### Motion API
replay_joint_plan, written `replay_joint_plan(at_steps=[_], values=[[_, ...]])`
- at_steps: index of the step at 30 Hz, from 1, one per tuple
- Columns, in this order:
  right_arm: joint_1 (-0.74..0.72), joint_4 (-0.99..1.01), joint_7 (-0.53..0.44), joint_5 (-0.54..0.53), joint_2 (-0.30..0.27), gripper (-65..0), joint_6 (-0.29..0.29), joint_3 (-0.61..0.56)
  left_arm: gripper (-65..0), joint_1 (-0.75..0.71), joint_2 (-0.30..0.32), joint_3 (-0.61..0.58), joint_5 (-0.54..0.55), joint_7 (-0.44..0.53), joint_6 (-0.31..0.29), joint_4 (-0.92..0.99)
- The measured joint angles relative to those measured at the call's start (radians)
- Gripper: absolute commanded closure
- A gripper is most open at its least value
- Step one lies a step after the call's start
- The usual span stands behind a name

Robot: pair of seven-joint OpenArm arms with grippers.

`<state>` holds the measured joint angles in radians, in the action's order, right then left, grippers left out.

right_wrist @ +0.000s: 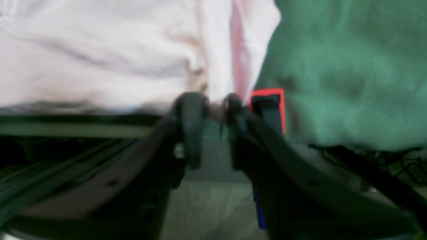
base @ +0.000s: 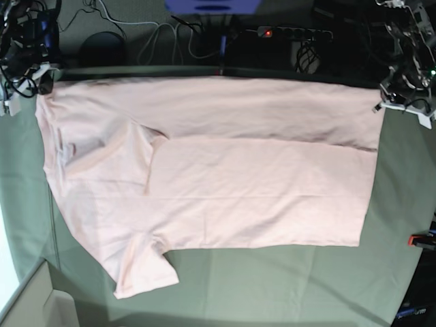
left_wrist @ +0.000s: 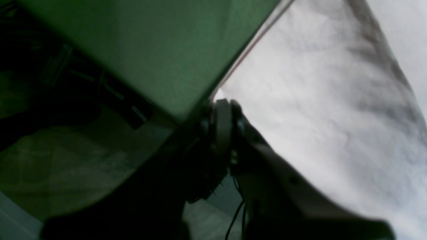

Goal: Layout the t-shirt on the table in an organized manner, then fold the t-shirt properly
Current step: 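Lift the collar edge with both grippers and lay it flat, releasing, then move both grippers to the shirt's middle and grasp the fabric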

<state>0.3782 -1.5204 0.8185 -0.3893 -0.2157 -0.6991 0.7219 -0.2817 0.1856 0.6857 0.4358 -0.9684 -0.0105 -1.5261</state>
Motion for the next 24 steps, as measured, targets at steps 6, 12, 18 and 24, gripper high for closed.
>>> replay_joint_plan(at_steps=[6, 12, 18, 24], values=[[0.0, -0.001, 0.0, -0.001, 0.0, -25.4, 0.0, 0.039, -25.1, 0.0, 0.0, 0.001, -0.002, 0.0, 0.008, -0.008], [-0.021, -0.026, 0.008, 0.008, 0.0, -25.9, 0.001, 0.108, -38.9, -0.013, 0.003, 0.005, -0.005, -0.004, 0.007, -0.011], [-0.161, -0.06, 0.006, 0.012, -0.026, -27.9, 0.002, 0.093, -45.3, 0.034, 0.023, 0.022, -0.002, 0.0, 0.005, -0.104], [-0.46, 0.064, 0.005, 0.257, -0.054, -29.4, -0.008, -0.077, -52.0, 0.24, 0.016, 0.045, -0.005, 0.001, 0.003, -0.101]])
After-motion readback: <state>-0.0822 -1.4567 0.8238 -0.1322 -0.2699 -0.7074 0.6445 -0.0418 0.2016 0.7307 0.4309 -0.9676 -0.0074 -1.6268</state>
